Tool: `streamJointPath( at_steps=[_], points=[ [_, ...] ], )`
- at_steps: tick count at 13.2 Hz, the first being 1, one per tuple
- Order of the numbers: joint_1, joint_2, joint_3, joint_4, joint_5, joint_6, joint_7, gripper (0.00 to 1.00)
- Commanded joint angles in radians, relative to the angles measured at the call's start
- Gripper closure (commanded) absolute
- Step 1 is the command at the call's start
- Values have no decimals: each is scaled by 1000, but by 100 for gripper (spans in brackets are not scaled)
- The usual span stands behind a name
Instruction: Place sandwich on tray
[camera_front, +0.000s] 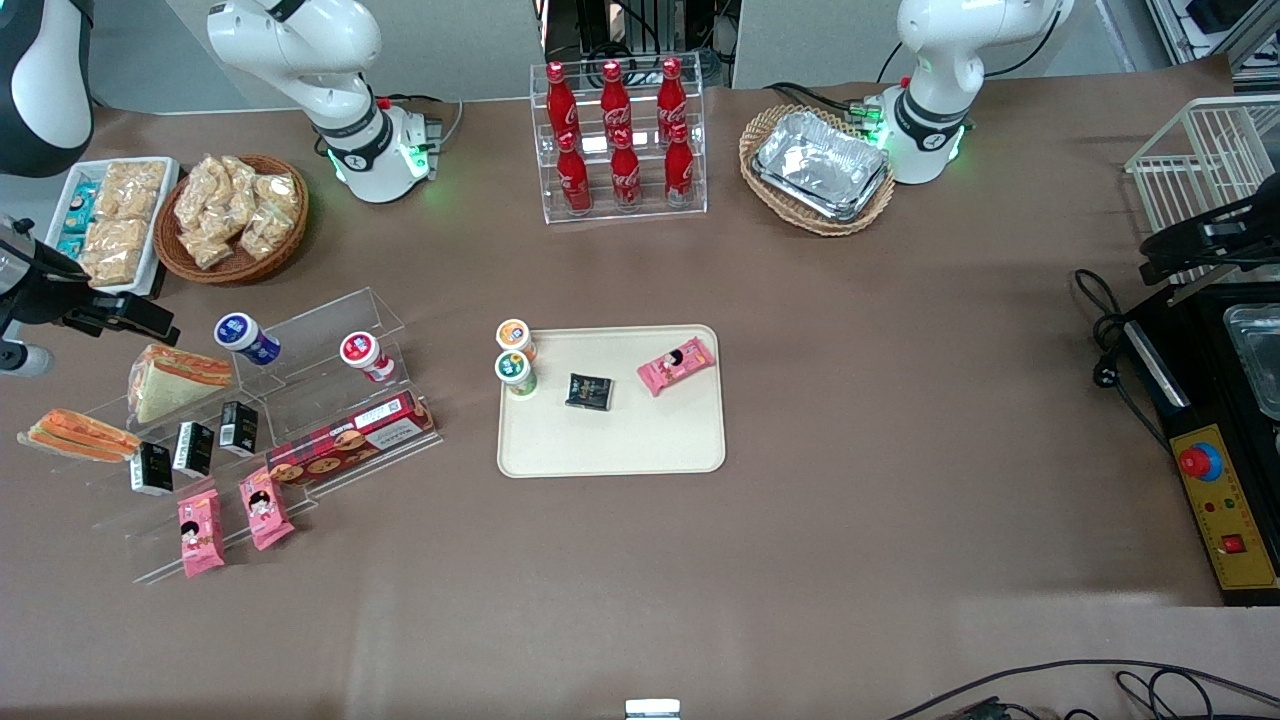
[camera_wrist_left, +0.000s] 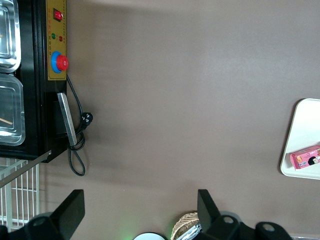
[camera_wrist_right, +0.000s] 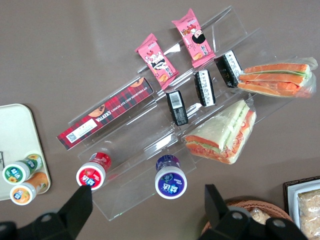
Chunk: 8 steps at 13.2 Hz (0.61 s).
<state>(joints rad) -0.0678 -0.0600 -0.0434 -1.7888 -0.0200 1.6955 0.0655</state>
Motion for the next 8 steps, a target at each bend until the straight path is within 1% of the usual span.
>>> streamJointPath(
  at_steps=[1, 3, 4, 6, 7, 8],
  points=[
    [14, 20, -4, 29, -5, 12, -13, 0],
    [14, 22, -4, 46, 2, 3, 3, 0],
    [25, 23, -4, 63, -8, 6, 7, 0],
    [16, 35, -12, 75, 5, 3, 4, 0],
    [14, 37, -13, 86, -6, -8, 16, 0],
    [22, 35, -10, 88, -33, -17, 66, 0]
  ],
)
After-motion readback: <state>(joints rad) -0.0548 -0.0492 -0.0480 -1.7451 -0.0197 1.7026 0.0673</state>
